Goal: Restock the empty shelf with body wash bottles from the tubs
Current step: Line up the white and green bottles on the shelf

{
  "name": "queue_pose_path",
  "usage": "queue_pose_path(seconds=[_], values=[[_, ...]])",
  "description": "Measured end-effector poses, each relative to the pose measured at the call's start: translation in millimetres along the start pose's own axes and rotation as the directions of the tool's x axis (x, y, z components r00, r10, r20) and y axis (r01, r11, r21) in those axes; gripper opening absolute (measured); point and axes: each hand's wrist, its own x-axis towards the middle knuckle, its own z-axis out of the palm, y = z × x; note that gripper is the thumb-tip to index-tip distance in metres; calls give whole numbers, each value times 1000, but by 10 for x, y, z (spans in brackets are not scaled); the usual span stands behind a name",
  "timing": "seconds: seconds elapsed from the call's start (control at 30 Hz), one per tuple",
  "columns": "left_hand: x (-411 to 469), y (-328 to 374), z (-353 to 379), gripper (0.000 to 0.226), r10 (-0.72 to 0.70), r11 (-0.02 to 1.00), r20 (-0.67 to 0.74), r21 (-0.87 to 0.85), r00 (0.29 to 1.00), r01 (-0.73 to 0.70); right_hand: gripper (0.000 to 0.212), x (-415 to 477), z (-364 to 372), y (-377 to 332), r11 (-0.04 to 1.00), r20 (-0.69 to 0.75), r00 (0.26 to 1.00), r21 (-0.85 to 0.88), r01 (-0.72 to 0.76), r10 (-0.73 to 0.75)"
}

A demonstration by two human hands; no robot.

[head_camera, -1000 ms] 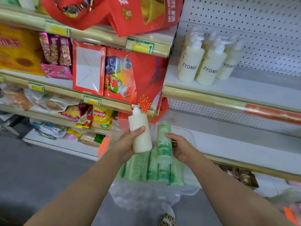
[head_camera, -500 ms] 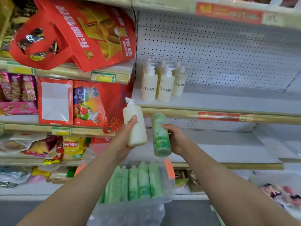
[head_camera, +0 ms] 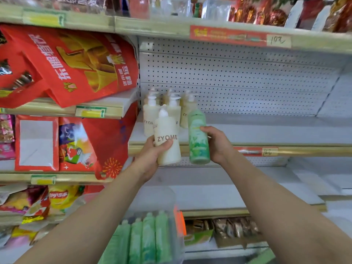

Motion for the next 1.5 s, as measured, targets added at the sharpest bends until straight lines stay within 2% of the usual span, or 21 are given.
queue_pose_path(seconds=[0.07,0.2,0.3,0.4,0.5,0.53,0.6,0.67,0.8,0.9,1.0,1.17,1.23,1.4,1.5], values=[[134,-41,200,84,24,999,-31,48,999,-23,25,123,-187,-171,1000,6,1000,-3,9,-9],[460,-158,583,87,55,994,-33,99,998,-52,43,386,-561,-491,999,30,999,-35,23,-22],[754,-251,816,79,80,988,-69,139,994,-70,47,610,-839,-715,998,40,999,-54,36,-34],[1020,-348,994,77,118,976,-104,197,988,-96,41,840,-1071,-906,998,62,997,-40,39,-36],[1253,-432,1087,76,168,960,-193,255,967,-116,48,1057,-1217,-1081,998,75,997,-50,36,-32],[1321,-454,1099,82,185,952,-218,280,958,-120,45,1130,-1257,-1126,998,90,996,-53,35,-30],[1425,-480,1118,94,206,935,-245,334,948,-117,24,1248,-1321,-1202,998,119,993,-52,25,-19],[1499,-499,1124,95,213,921,-238,374,948,-113,13,1347,-1381,-1255,997,132,991,-72,16,-7],[1589,-536,1140,88,206,912,-215,396,955,-107,36,1489,-1425,-1298,987,159,987,-155,35,-10],[1626,-576,1134,76,193,911,-213,402,958,-94,32,1525,-1430,-1289,978,186,982,-198,60,-23],[1660,-592,1106,67,180,913,-202,398,963,-87,38,1495,-1400,-1267,974,214,977,-214,69,-23],[1665,-571,1057,93,140,910,-130,409,982,-75,35,1435,-1387,-1219,967,237,971,-239,89,-31],[1680,-556,1033,93,138,893,-95,443,986,-82,34,1404,-1396,-1199,967,240,970,-235,93,-35],[1679,-508,1037,67,115,863,-35,498,993,-83,38,1335,-1412,-1148,967,237,970,-229,109,-53],[1693,-530,1015,66,132,849,-47,520,990,-88,40,1309,-1409,-1146,968,237,969,-223,117,-62]])
